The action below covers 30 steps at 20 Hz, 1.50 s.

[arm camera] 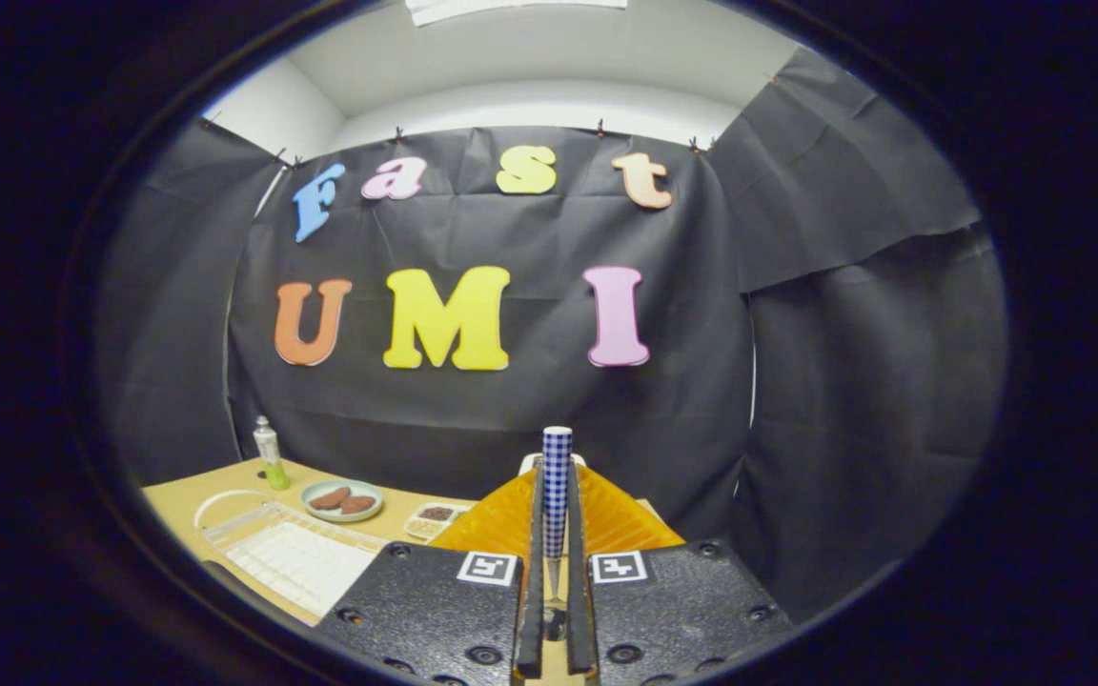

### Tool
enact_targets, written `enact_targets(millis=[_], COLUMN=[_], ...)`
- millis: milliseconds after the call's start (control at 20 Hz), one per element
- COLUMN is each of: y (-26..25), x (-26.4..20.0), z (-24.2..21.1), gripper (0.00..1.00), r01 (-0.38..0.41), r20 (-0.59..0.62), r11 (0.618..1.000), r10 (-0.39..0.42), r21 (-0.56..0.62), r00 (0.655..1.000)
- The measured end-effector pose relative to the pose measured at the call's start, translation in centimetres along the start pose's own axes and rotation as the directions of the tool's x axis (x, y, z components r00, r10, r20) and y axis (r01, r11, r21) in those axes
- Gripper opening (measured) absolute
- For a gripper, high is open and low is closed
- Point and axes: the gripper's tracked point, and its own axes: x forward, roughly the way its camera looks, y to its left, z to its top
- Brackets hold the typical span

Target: Take the plate from the dish rack, then take the spoon from the basket and place it into the plate.

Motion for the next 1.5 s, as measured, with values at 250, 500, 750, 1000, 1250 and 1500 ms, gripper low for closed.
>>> enact_targets(millis=[250, 500, 750, 1000, 1250, 1500], y=[6.5, 13.6, 20.0, 23.2, 22.5, 20.8], x=[-7.8, -13.2, -15.3, -15.6, -15.0, -14.8], z=[1.3, -2.5, -9.9, -16.4, -21.4, -22.3], gripper=[0.15, 0.15, 0.15, 0.15, 0.16, 0.18], r01=[-0.065, -0.125, -0.188, -0.206, -0.161, -0.123], r20=[0.03, 0.066, 0.037, -0.007, -0.091, -0.095], r11=[0.998, 0.992, 0.982, 0.978, 0.985, 0.988], r10=[0.064, 0.124, 0.189, 0.206, 0.166, 0.132], r21=[0.024, 0.01, -0.011, 0.034, 0.066, 0.092], r00=[0.997, 0.99, 0.981, 0.978, 0.982, 0.987])
